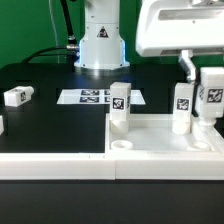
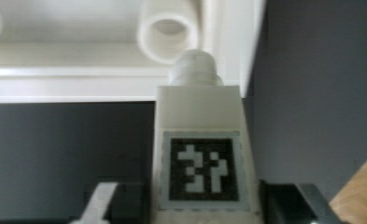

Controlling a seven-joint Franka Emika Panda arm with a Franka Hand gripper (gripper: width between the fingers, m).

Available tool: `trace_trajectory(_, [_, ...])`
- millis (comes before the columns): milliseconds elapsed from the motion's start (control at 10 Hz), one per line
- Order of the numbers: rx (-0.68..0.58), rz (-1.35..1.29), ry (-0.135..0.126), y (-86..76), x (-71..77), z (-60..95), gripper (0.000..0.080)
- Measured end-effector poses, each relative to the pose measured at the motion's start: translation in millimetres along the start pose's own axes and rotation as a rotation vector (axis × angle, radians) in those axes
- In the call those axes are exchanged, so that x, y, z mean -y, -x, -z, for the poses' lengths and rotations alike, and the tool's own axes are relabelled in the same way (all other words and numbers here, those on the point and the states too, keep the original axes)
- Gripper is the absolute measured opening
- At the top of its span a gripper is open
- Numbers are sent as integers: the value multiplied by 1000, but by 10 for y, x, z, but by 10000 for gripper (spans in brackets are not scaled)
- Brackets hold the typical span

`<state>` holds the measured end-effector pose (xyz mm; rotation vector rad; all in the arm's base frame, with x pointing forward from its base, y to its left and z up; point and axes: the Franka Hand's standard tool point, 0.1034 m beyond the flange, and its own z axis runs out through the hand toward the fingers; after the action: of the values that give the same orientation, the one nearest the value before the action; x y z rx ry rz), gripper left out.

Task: Assemble square table

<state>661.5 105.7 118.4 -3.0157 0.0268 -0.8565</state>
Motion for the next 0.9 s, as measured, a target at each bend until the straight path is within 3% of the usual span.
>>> trace_trajectory(100, [-7, 8, 5, 2, -65, -11, 288])
trace_trajectory(900, [4, 22, 8, 126, -26, -156, 288])
